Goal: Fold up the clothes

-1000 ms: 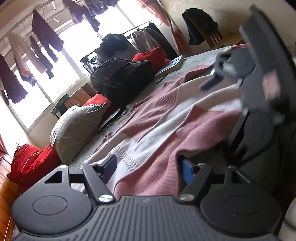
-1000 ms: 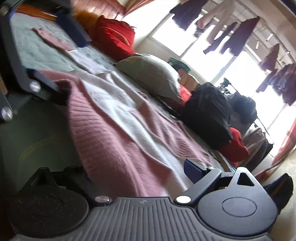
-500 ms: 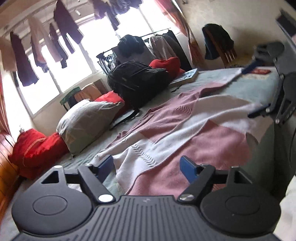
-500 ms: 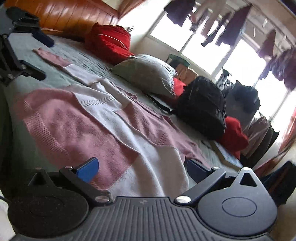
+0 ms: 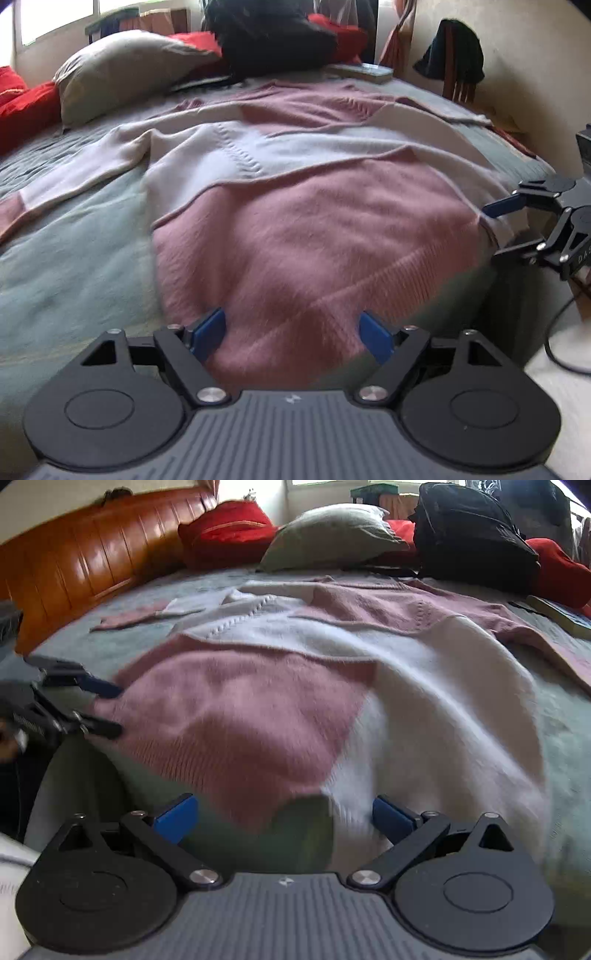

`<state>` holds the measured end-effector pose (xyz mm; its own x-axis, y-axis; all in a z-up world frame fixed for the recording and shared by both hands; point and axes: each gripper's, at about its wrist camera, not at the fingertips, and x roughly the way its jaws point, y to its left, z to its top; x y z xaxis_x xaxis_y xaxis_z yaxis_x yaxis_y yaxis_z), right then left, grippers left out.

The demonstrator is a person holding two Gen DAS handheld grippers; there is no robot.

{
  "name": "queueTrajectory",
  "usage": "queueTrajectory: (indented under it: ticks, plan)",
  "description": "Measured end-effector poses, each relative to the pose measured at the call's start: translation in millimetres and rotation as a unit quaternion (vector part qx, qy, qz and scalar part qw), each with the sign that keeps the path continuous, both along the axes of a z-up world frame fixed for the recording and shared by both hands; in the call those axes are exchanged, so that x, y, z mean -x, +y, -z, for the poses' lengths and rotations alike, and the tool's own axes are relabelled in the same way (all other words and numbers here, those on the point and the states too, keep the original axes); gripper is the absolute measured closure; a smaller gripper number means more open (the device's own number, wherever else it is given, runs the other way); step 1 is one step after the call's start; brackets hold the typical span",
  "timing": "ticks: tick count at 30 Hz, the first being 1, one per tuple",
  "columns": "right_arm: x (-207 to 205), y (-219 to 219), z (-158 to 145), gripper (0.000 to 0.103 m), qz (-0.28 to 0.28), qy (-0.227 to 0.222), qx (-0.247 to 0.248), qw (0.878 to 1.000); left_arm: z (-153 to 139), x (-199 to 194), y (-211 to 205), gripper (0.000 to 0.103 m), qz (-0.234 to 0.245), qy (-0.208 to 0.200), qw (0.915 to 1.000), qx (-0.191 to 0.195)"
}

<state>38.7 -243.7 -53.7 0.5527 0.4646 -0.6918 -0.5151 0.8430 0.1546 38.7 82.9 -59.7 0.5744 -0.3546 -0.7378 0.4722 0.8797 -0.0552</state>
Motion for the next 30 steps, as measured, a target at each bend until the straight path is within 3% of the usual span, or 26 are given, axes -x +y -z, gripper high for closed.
queueTrajectory:
  ticks: [7, 15, 19, 23, 25, 27, 30]
  plan:
    - [-34, -31, -43, 0.0, 0.049, -0.026, -0.08, 0.995, -41, -65, 10, 0.022, -0.025, -0.032, 0.9971, 0.065]
    - [-56, -51, -50, 0.0, 0.088, -0.039, -0.072, 0.993, -23, -169, 46, 0.024, -0.093, 0.032, 0.9854, 0.139]
    - [-71, -62, -38, 0.0, 0.117, -0.02, -0.072, 0.99, 13, -206, 72, 0.024, -0.124, 0.105, 0.9629, 0.215]
    - [-87, -69, -33, 0.0, 0.136, -0.013, -0.073, 0.988, 38, -230, 93, 0.02, -0.127, 0.143, 0.9259, 0.326]
    - [-94, -69, -34, 0.0, 0.139, -0.015, -0.07, 0.988, 43, -245, 98, 0.02, -0.132, 0.156, 0.9113, 0.357]
    - [-102, -69, -35, 0.0, 0.141, -0.017, -0.065, 0.988, 45, -260, 98, 0.021, -0.132, 0.158, 0.907, 0.367]
    - [-112, -70, -35, 0.0, 0.143, -0.019, -0.061, 0.988, 45, -276, 90, 0.027, -0.136, 0.147, 0.9129, 0.356]
